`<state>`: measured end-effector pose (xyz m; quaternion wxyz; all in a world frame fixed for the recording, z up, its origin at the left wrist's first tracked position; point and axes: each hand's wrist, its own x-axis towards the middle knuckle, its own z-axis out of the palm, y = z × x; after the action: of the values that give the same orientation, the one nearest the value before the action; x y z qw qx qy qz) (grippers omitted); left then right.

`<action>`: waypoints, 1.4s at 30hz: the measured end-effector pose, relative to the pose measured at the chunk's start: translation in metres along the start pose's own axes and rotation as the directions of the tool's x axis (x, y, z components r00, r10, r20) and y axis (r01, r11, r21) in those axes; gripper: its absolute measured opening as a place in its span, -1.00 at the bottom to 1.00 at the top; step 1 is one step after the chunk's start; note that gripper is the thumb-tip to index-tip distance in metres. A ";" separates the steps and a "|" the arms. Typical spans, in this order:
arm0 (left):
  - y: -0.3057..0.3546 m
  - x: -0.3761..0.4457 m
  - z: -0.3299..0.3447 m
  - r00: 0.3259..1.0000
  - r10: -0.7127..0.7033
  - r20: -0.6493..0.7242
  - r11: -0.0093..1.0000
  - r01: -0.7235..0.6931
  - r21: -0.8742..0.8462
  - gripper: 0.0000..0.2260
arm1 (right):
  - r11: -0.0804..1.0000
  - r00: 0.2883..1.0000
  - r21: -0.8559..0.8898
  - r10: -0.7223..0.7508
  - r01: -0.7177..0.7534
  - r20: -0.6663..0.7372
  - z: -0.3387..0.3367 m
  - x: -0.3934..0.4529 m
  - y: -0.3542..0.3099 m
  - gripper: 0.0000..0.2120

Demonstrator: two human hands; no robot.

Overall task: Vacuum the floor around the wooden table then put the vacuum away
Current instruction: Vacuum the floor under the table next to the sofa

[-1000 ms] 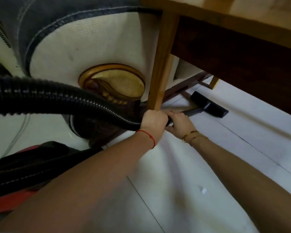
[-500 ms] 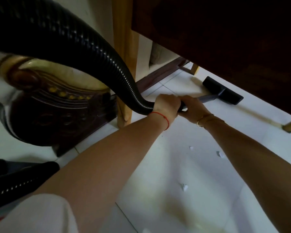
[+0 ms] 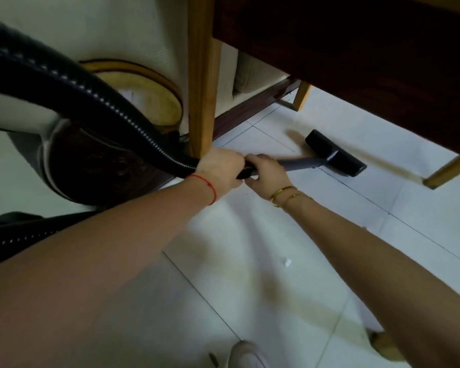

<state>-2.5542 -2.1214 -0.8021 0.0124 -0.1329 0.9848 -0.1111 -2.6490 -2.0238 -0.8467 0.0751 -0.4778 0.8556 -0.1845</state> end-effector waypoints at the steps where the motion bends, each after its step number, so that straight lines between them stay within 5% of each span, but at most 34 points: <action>1: -0.005 -0.012 -0.001 1.000 0.002 -0.002 1.000 -0.002 0.013 -0.75 | 1.000 1.000 -0.006 -0.013 0.013 0.004 0.002 -0.005 -0.010 -0.76; 16: -0.027 -0.103 -0.043 0.993 0.117 0.009 0.985 -0.117 0.124 -0.72 | 0.959 0.976 -0.260 -0.152 0.108 -0.154 0.010 -0.074 -0.077 -0.72; 36: 0.138 0.034 -0.031 0.964 0.265 0.000 0.963 -0.265 0.049 -0.73 | 0.931 0.952 -0.284 0.154 -0.229 -0.264 -0.031 -0.115 0.105 -0.73; 42: 0.171 0.050 -0.034 0.969 0.245 0.036 0.969 -0.244 -0.023 -0.79 | 0.941 0.962 -0.234 0.204 -0.245 -0.183 -0.045 -0.124 0.134 -0.68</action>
<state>-2.6482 -1.9662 -0.8066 0.0436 -0.0126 0.9942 -0.0972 -2.7030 -1.8446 -0.8635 -0.0334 -0.3666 0.9244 -0.1003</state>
